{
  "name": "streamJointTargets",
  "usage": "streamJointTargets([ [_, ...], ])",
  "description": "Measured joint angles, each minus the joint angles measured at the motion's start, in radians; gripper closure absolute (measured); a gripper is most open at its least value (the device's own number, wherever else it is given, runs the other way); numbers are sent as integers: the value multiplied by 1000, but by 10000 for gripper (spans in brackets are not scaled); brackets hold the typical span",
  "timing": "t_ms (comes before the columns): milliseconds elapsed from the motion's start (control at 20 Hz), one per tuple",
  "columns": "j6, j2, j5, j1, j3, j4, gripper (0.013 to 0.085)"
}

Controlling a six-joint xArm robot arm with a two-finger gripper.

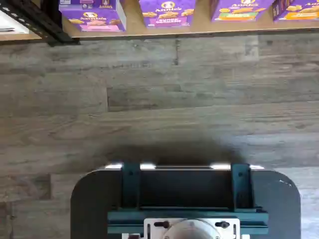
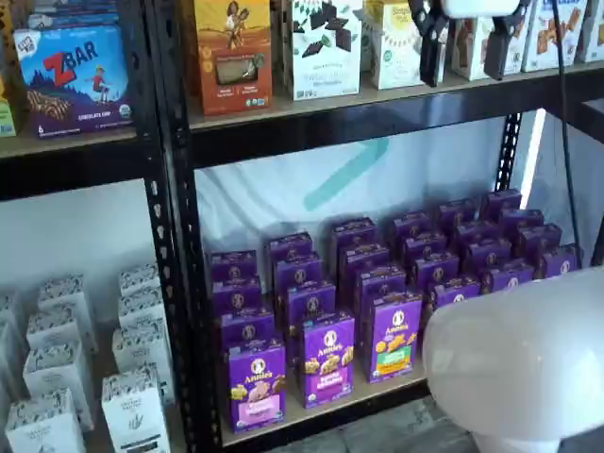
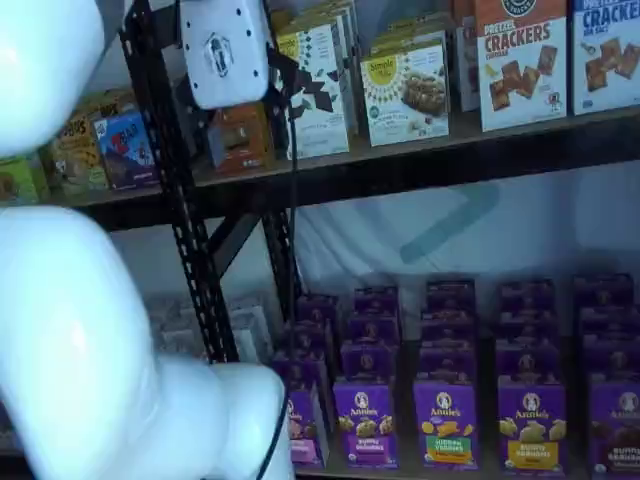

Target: Pick up the purple box with a pink patch in the middle, on the bottom shelf, the first box from the left

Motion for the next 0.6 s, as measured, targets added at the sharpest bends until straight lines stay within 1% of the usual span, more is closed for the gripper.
streamJointTargets([
  [50, 0, -8, -14, 0, 8, 0, 130],
  [100, -3, -28, -47, -3, 25, 3, 130],
  [350, -9, -34, -67, -13, 38, 13, 130],
  [600, -4, -36, -99, -4, 70, 7, 130],
])
